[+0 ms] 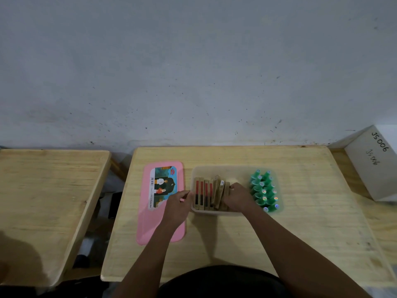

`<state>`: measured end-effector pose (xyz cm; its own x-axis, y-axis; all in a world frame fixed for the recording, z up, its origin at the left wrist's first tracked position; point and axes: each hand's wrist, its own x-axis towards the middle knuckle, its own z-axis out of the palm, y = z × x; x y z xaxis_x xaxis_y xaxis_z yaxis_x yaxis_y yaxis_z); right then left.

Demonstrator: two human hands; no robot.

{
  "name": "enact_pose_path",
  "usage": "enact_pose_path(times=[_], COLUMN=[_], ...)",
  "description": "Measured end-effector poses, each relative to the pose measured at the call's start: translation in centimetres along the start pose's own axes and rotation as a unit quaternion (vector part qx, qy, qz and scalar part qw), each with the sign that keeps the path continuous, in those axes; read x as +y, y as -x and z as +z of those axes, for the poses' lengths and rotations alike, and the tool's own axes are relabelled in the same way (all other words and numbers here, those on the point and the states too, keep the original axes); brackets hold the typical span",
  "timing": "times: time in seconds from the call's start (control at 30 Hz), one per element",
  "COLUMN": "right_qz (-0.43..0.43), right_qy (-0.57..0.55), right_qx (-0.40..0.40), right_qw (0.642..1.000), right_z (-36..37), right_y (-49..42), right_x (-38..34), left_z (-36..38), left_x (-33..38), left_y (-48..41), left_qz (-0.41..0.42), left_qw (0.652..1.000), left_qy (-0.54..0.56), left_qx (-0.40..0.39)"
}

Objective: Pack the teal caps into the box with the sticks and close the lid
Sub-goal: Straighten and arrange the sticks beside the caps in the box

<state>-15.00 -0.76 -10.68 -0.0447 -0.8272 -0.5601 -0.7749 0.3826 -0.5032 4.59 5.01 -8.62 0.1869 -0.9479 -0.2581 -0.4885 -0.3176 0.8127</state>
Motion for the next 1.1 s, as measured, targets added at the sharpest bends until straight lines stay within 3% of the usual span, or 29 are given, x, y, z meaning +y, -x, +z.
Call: enact_pose_path(times=[0.13,0.33,0.43,0.6,0.97,1.1], right_qz=[0.012,0.039,0.075,0.083,0.064,0.068], right_qy=[0.013,-0.166,-0.284,-0.472,-0.572,-0.554], right_qx=[0.015,0.029,0.006,-0.08,-0.131,-0.133], right_qw=[1.0,0.985,0.956,0.874,0.807,0.819], right_z=[0.3,-1.2,-2.6,-3.5,-3.9,-4.0], right_y=[0.1,0.3,1.1,2.2,2.6,2.7], right_x=[-0.2,-0.4,-0.9,-1.1,-1.1,-1.0], left_z=[0.1,0.2,0.1,0.2,0.0,0.0], left_x=[-0.1,-0.3,-0.3,-0.2,0.4,0.5], left_y=[-0.1,-0.1,0.0,0.1,0.4,0.4], left_qz=[-0.004,0.002,0.007,0.016,0.009,0.012], left_qw=[1.0,1.0,1.0,1.0,1.0,1.0], left_qy=[0.001,0.009,0.01,0.017,0.007,0.004], left_qx=[-0.001,-0.002,-0.003,-0.007,0.012,0.006])
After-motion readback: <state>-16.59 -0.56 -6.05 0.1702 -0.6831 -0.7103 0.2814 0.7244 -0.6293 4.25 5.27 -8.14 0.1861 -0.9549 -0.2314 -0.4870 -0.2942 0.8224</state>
